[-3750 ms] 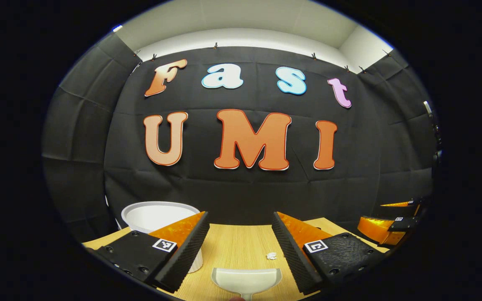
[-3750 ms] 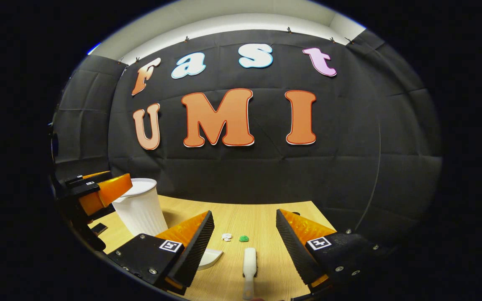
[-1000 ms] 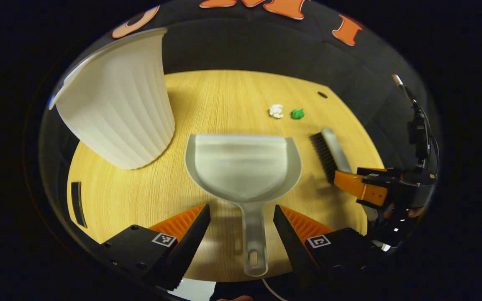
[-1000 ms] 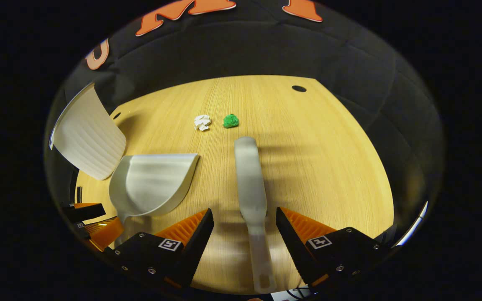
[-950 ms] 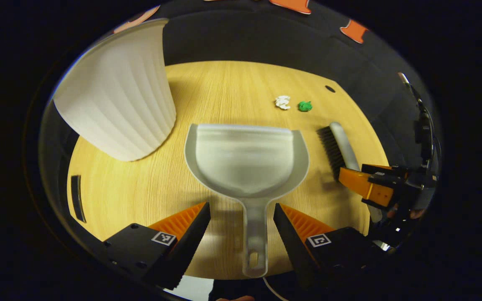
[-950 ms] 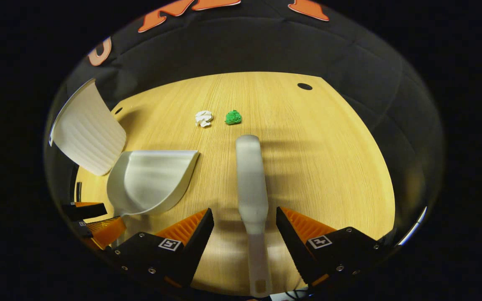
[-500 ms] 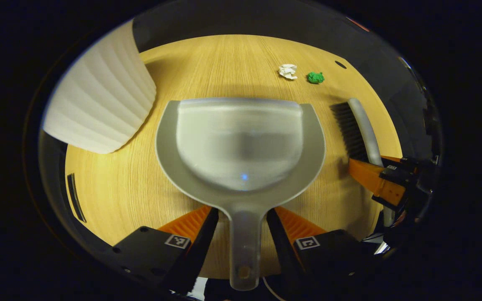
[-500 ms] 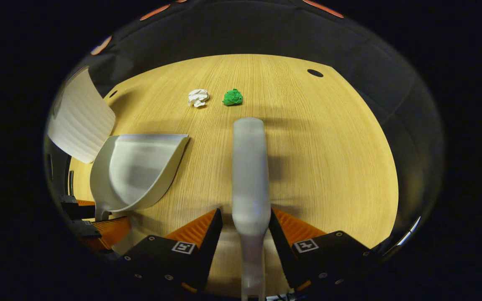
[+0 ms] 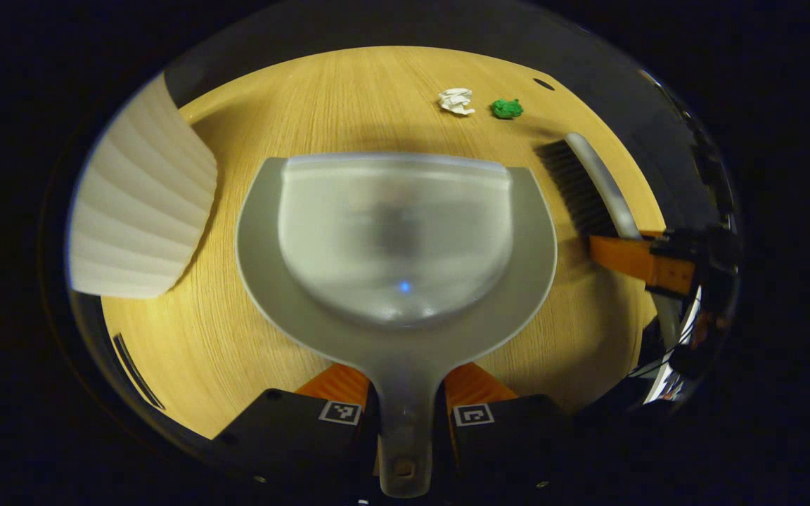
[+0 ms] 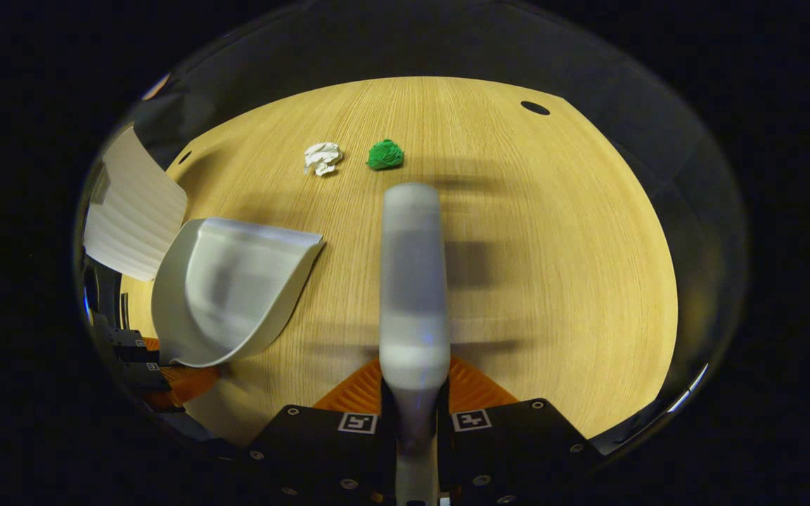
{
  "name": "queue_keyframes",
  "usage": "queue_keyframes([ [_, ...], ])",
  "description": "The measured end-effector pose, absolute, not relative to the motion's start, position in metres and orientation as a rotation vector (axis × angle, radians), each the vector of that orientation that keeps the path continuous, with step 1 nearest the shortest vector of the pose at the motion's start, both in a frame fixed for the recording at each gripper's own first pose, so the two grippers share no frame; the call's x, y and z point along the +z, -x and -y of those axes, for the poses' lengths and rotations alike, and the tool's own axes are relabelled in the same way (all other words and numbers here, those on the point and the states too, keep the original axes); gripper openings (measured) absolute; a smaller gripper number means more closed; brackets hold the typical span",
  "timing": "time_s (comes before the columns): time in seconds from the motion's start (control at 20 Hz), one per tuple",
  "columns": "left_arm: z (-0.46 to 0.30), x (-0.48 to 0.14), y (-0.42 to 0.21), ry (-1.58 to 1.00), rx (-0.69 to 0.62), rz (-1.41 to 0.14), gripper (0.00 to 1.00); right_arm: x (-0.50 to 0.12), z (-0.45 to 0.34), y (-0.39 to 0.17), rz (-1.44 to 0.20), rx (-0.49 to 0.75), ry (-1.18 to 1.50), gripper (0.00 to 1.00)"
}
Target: Pick up the small broom and dustpan from the desktop, sweep the trash into the dustpan with the broom, and then empty the trash into the garbage bin.
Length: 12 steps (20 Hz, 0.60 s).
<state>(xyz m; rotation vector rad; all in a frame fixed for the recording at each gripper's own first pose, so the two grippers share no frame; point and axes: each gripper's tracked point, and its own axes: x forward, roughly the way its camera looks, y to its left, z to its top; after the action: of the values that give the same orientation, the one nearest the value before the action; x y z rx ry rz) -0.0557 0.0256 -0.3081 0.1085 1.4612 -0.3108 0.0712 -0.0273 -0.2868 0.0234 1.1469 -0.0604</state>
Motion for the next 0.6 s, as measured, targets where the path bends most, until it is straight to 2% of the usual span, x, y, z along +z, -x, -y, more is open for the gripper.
queue_keyframes([
  [0.2, -0.035, -0.304, 0.038, -0.218, -0.418, -1.446, 0.32, -0.274, 0.057, -0.109, -1.160, -0.025, 0.019, 0.23],
  [0.4, -0.047, -0.293, 0.033, -0.307, -0.547, -1.432, 0.32, -0.268, 0.065, -0.145, -1.193, 0.069, 0.055, 0.23],
  [0.6, -0.055, -0.292, 0.012, -0.363, -0.606, -1.436, 0.32, -0.272, 0.073, -0.187, -1.219, 0.142, 0.117, 0.22],
])
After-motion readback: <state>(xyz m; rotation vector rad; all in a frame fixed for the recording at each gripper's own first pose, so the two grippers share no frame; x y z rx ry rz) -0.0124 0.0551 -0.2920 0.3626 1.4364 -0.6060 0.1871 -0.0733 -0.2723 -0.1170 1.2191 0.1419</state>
